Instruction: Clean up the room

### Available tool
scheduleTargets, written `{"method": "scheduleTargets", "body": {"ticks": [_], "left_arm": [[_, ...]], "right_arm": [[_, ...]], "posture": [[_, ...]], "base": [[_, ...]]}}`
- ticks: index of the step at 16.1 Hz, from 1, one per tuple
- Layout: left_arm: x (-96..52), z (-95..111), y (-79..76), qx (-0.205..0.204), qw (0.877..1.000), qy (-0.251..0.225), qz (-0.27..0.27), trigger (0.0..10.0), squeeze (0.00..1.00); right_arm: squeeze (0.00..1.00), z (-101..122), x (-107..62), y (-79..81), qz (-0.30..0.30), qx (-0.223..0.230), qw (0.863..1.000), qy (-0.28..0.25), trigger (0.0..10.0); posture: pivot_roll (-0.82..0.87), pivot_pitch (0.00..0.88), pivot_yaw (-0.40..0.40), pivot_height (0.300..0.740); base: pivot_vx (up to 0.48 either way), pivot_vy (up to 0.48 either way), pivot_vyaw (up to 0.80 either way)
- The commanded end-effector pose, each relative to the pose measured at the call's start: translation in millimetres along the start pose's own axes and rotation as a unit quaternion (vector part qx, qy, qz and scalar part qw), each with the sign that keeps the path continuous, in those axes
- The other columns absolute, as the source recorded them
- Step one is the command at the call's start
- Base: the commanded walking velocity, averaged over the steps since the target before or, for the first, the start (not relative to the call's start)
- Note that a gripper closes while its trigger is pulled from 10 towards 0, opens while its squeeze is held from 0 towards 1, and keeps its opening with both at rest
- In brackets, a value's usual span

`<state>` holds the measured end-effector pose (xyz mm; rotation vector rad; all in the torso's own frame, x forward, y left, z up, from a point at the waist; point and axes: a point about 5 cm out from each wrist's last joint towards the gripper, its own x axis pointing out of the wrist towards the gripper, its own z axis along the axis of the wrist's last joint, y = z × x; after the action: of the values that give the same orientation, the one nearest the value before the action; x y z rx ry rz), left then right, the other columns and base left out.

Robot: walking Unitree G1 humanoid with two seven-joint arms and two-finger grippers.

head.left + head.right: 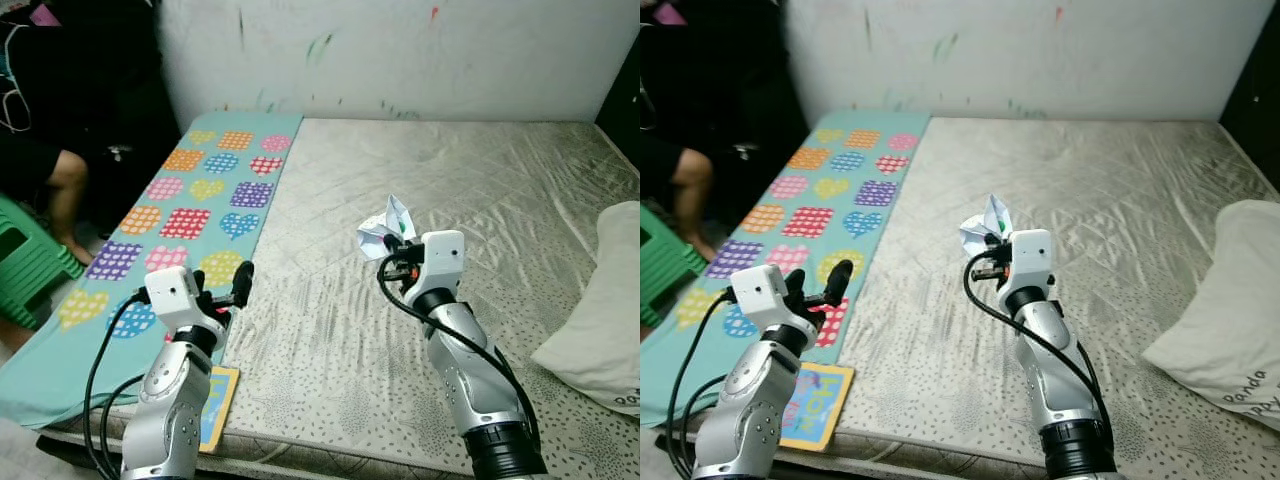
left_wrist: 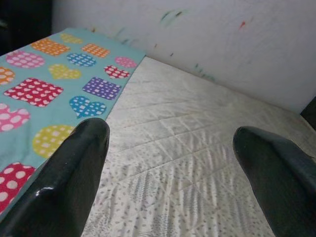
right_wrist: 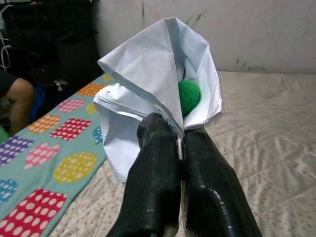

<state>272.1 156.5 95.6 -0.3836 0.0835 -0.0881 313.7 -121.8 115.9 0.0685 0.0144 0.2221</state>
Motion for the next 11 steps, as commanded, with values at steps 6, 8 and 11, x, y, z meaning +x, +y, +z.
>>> {"method": "scheduleTargets", "body": {"ticks": [6,8,11], "left_arm": [[0.6,-0.8,0.6,-0.002,1.0,0.008,0.002,10.0,0.0],[0.7,-1.8,1.0,-0.007,1.0,0.012,0.004,10.0,0.0],[1.1,-1.5,0.4,-0.005,1.0,0.011,0.003,10.0,0.0]], "right_arm": [[0.0,1.1,1.9,1.4,0.002,-0.001,1.0,0.0,10.0],[0.0,0.5,2.1,1.2,0.001,0.002,1.0,0.003,10.0],[0.0,0.3,2.3,1.3,0.003,0.003,1.0,0.004,10.0]], "posture": [[-0.17,0.004,0.069,0.74],[-0.17,0.004,0.069,0.74],[-0.17,0.005,0.068,0.74]], "base": [[0.0,0.48,0.0],[0.0,0.48,0.0],[0.0,0.48,-0.34]]}}
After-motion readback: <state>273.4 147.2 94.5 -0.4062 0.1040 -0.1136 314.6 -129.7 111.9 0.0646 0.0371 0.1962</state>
